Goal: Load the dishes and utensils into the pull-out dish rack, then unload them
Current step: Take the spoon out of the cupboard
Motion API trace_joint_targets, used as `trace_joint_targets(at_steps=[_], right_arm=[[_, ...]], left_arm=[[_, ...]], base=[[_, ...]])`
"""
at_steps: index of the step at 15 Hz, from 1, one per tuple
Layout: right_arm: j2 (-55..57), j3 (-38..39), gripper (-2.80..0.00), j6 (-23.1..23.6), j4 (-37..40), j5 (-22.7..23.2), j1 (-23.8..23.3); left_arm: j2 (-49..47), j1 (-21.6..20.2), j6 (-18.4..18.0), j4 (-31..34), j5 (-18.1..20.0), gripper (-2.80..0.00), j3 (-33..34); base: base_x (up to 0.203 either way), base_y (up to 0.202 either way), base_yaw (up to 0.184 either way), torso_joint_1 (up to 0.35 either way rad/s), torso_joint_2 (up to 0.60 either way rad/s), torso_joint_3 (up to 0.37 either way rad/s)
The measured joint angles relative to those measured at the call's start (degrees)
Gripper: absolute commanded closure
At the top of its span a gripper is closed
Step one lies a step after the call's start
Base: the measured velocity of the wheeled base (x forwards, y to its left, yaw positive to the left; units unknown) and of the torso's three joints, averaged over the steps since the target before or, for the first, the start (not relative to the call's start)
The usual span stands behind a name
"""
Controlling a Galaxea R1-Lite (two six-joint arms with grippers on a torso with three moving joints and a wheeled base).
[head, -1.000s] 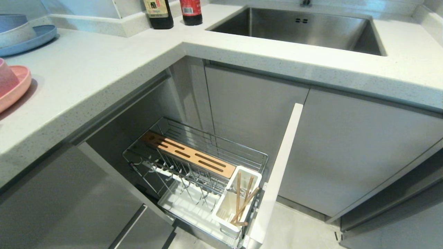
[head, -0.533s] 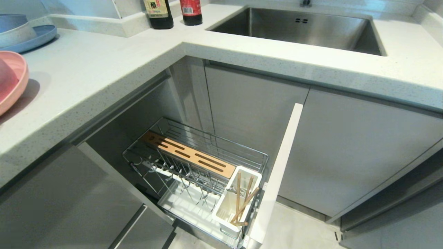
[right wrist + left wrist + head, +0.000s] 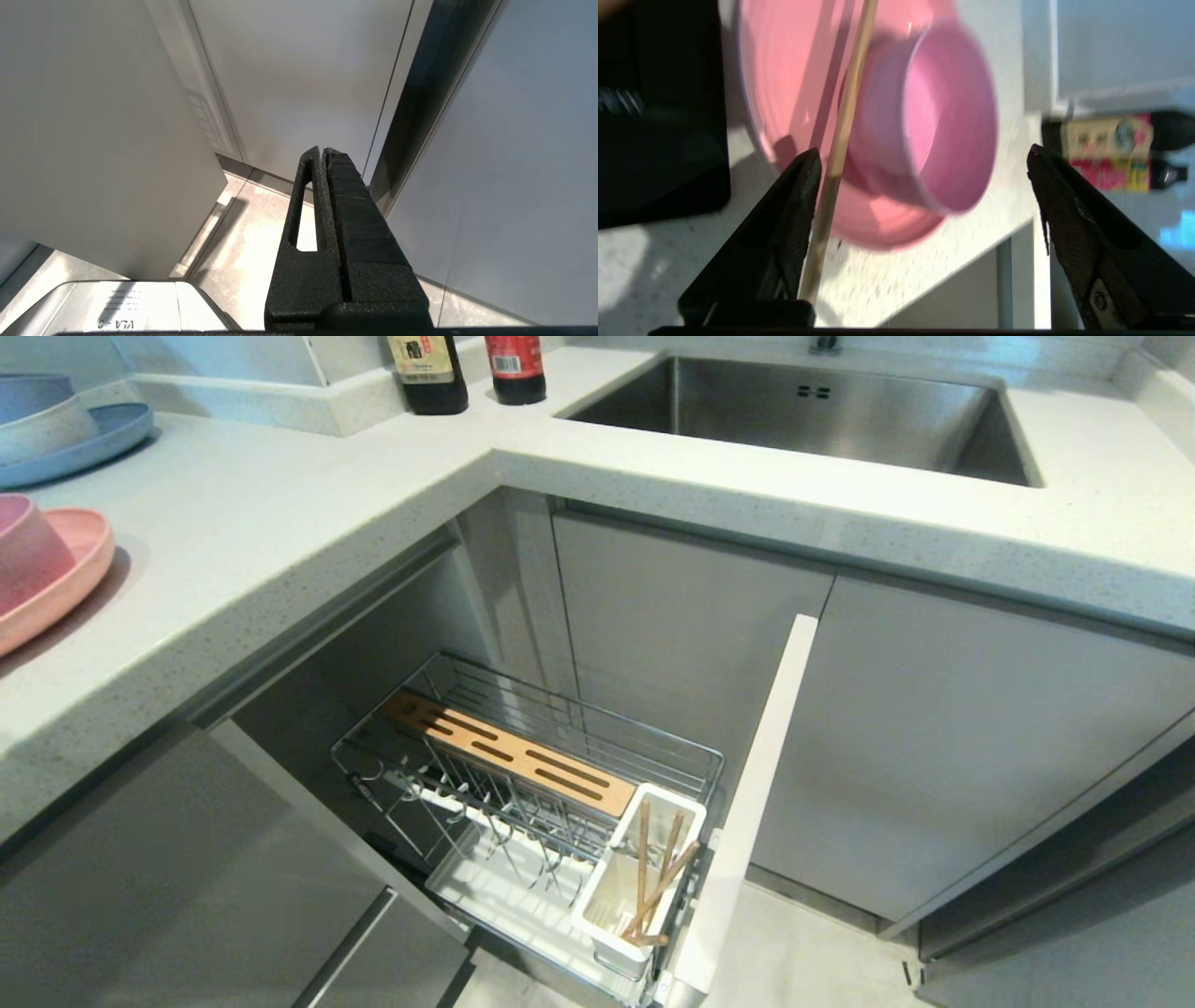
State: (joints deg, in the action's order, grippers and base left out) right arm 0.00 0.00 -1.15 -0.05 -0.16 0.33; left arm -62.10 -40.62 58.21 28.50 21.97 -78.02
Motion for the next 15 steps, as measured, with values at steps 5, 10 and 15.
trace_joint_targets(at_steps=[5, 10, 15], right_arm=[[0.0, 0.0, 0.00, 0.0, 0.0, 0.0, 0.0], [0.0, 0.0, 0.00, 0.0, 0.0, 0.0, 0.0], [0.0, 0.0, 0.00, 0.0, 0.0, 0.0, 0.0]], left_arm=[[0.4, -0.1, -1.3, -4.5, -14.1, 0.00, -3.5], [3.0, 5.6, -10.4, -13.3, -21.9, 0.00, -8.2], [4.3, 28.1, -21.8, -14.4, -29.5, 0.00, -16.4]], base=[[0.000, 0.000, 0.000, 0.000, 0.00, 0.000], [0.000, 0.000, 0.000, 0.000, 0.00, 0.000], [0.000, 0.000, 0.000, 0.000, 0.00, 0.000]])
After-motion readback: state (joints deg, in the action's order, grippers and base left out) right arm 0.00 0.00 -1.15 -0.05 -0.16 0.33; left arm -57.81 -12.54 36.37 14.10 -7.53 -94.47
